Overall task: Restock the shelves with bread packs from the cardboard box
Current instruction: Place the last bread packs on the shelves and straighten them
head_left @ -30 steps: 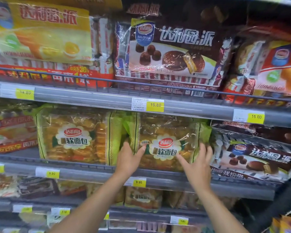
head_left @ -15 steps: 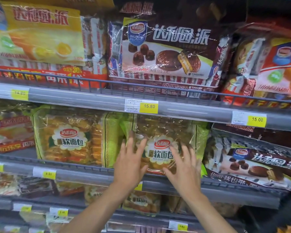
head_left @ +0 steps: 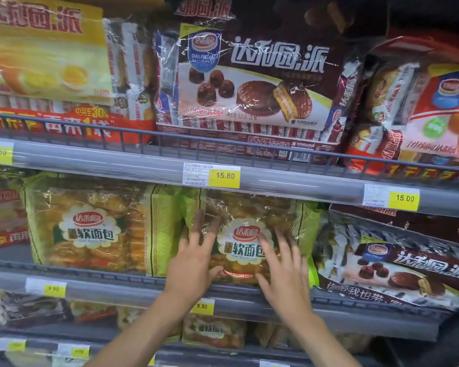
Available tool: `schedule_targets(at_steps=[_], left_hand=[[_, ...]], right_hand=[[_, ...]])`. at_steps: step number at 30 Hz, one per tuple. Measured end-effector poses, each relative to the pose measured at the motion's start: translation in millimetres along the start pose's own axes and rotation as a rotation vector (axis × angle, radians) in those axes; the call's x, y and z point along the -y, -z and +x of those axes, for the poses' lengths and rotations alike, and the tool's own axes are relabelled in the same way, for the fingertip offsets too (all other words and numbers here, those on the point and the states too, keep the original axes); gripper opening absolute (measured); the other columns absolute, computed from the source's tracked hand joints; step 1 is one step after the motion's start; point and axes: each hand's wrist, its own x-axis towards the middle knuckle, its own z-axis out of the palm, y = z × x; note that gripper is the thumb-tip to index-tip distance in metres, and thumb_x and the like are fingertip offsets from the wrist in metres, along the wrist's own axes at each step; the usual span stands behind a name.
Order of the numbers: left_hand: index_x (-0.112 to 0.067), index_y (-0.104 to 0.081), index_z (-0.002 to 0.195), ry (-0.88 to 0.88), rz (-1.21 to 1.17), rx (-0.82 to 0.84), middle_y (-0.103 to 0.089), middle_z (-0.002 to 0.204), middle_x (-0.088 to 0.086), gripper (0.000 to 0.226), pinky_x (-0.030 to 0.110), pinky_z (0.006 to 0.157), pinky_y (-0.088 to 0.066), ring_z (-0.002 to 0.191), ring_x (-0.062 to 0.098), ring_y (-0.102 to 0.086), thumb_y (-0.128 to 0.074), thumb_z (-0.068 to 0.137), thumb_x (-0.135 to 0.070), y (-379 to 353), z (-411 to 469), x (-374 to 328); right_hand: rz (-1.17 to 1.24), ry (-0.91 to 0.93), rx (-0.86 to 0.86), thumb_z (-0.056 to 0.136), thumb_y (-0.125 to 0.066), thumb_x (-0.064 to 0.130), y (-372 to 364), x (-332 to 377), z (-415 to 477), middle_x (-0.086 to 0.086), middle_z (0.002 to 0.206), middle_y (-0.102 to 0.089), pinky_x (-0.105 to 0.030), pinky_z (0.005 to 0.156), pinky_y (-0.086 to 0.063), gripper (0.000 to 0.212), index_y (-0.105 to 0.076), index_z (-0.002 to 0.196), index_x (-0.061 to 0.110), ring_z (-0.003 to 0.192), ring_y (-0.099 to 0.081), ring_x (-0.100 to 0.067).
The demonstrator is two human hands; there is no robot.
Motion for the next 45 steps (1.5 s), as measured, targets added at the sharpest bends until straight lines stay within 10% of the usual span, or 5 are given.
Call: schedule_targets(at_steps=[10, 25, 31, 36, 45], left_hand=[[-0.041, 0.005, 0.160, 0.031, 0.026, -0.042, 0.019, 0.169, -0.002, 0.121, 0.039, 0.066, -0.065, 0.144, 0.037, -0.037, -0.079, 0.074, -0.058, -5, -1, -1], [-0.043, 0.015, 0.157, -0.047, -0.084, 0.008, 0.031, 0.165, -0.002, 0.119, 0.045, 0.104, -0.053, 0.148, 0.038, -0.031, -0.078, 0.086, -0.025, -7, -16, 11], [-0.041, 0.008, 0.158, 0.007, -0.047, -0.021, 0.030, 0.165, -0.003, 0.110, 0.036, 0.073, -0.064, 0.140, 0.032, -0.038, -0.074, 0.088, -0.024, -8, -11, 2], [-0.034, -0.014, 0.160, -0.056, -0.061, -0.142, 0.001, 0.171, 0.005, 0.096, 0.033, 0.084, -0.060, 0.131, 0.025, -0.052, -0.074, 0.086, -0.043, 11, -34, 28], [-0.012, 0.001, 0.161, 0.819, -0.336, -0.334, 0.002, 0.169, 0.016, 0.125, 0.055, 0.124, -0.014, 0.156, 0.034, 0.001, -0.081, 0.077, -0.053, 56, -45, 183]], right_hand=[[-0.009, -0.008, -0.080, 0.073, -0.086, 0.036, -7, 3, 1, -0.005, 0.161, -0.030, -0.060, 0.108, -0.039, 0.096, -0.034, 0.153, 0.034, 0.148, -0.028, -0.033], [-0.098, 0.042, 0.012, 0.065, -0.089, 0.047, 14, -27, -1, -0.009, 0.162, -0.020, -0.064, 0.106, -0.040, 0.120, -0.015, 0.159, 0.036, 0.150, -0.022, -0.033], [-0.054, -0.022, -0.014, 0.069, -0.088, 0.043, 8, -18, -1, -0.009, 0.159, -0.025, -0.064, 0.109, -0.038, 0.113, -0.020, 0.158, 0.032, 0.147, -0.026, -0.035], [0.057, -0.193, -0.099, 0.070, -0.077, 0.066, 7, -29, -13, -0.012, 0.162, -0.019, -0.052, 0.119, -0.018, 0.121, -0.012, 0.159, 0.018, 0.150, -0.021, -0.035], [0.283, -0.493, 0.012, 0.064, -0.078, 0.072, 12, -42, -5, -0.007, 0.099, -0.058, -0.043, 0.064, -0.056, 0.098, -0.036, 0.126, 0.009, 0.083, -0.061, -0.029]])
